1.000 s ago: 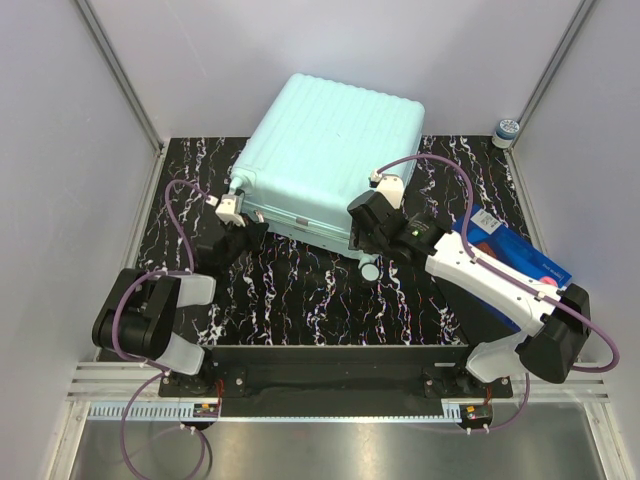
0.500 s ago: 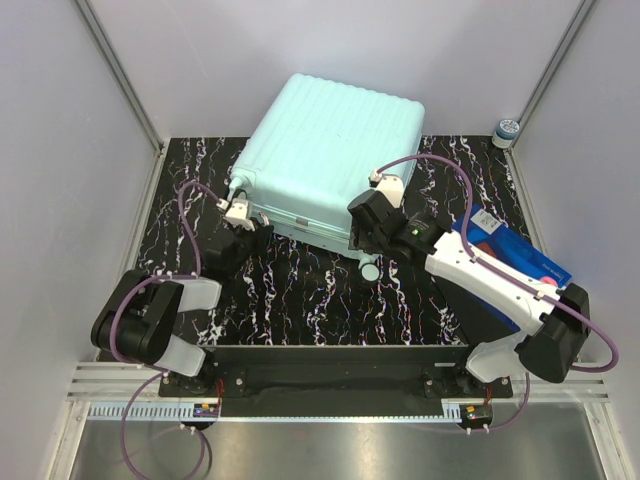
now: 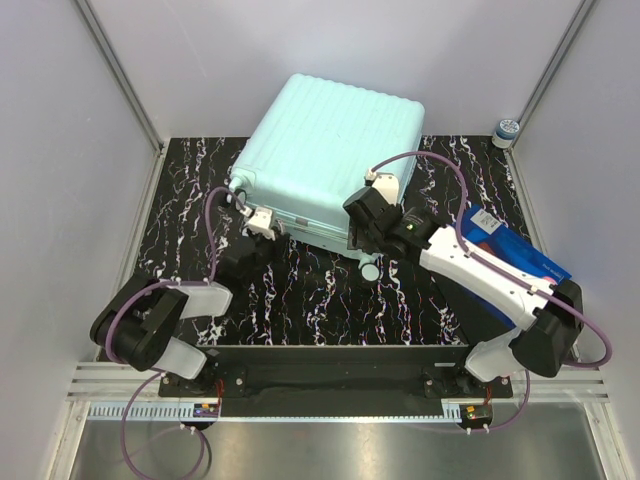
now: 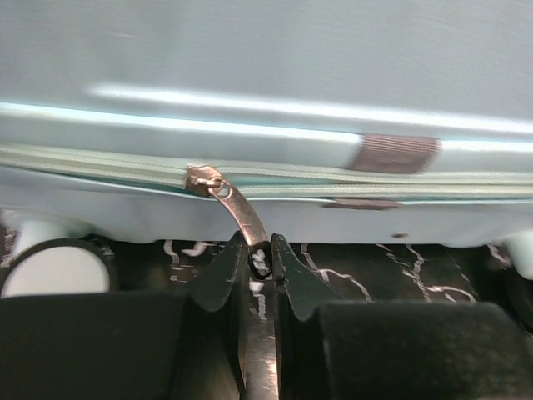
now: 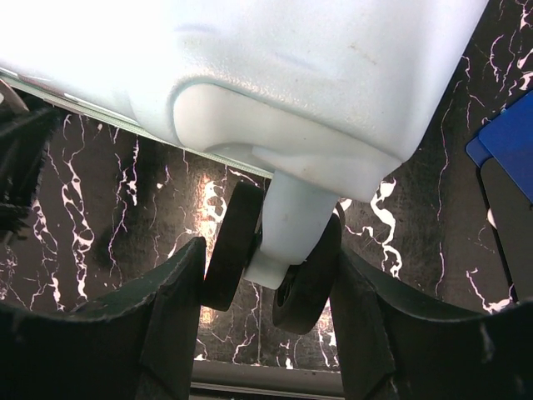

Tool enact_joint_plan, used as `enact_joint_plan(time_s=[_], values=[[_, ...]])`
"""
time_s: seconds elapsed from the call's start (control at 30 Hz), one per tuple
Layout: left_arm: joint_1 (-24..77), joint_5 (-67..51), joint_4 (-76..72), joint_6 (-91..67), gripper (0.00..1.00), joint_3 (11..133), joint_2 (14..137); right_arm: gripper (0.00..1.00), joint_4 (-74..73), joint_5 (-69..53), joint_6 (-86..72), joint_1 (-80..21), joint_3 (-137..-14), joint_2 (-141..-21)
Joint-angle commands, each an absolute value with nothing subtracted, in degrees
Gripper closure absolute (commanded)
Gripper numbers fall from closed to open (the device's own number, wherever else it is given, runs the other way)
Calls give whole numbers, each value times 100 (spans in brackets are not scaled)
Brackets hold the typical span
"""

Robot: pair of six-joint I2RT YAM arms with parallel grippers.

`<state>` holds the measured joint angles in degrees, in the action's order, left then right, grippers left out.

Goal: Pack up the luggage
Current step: Zip the luggage at the center of the board.

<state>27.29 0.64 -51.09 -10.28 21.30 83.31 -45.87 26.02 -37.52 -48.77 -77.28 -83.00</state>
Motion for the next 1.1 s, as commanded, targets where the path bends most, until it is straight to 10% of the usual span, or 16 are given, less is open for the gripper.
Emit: enact_joint_plan(time_s=[0.0,1.07], values=[[3576,-897,-5256,-853,100,2320,8121,100,-2901,1969,-3524,-5080,-8042,-8745],[5300,-193,-4333,-1274,100,3209,8095,100,-2057,422,-3322,-5194,-8262,-9062]])
